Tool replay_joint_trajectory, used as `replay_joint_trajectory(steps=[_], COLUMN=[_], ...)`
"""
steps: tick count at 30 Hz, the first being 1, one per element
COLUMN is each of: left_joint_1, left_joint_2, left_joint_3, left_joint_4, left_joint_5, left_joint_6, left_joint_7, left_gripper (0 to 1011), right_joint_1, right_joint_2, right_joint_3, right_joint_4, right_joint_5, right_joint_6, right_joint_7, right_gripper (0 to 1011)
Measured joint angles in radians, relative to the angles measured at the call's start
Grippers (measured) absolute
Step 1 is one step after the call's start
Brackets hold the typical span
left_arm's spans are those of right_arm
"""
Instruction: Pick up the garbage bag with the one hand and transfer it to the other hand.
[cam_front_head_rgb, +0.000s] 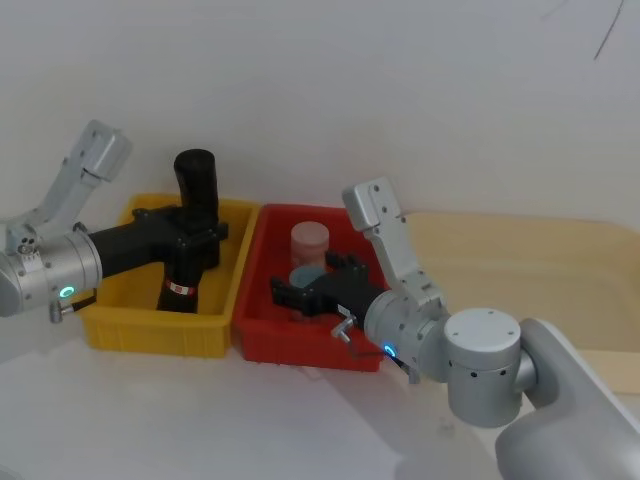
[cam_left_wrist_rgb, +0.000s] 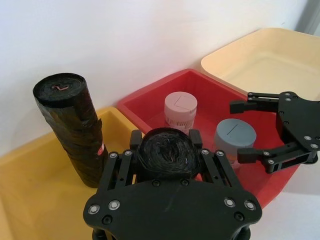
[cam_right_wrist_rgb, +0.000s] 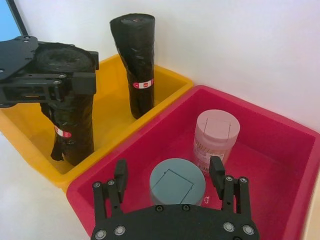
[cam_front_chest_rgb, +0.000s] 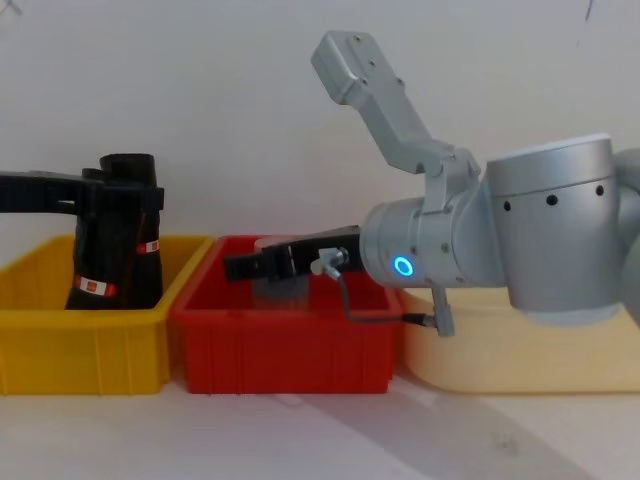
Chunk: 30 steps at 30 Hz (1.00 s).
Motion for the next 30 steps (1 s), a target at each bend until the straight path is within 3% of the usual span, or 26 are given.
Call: replay_joint_trajectory(steps=[30], left_joint_1=[0.000], left_joint_2=[0.000], left_joint_3=[0.000], left_joint_4=[0.000], left_joint_5=[0.000], left_joint_6=[0.000], left_joint_7=[0.000], left_gripper=[533], right_joint_1=[0.012], right_joint_2=[-0.003], right_joint_3=[0.007], right_joint_4=[0.038], right_joint_5=[-0.029], right_joint_6=[0.011], right_joint_7=[0.029], right_gripper=[1001])
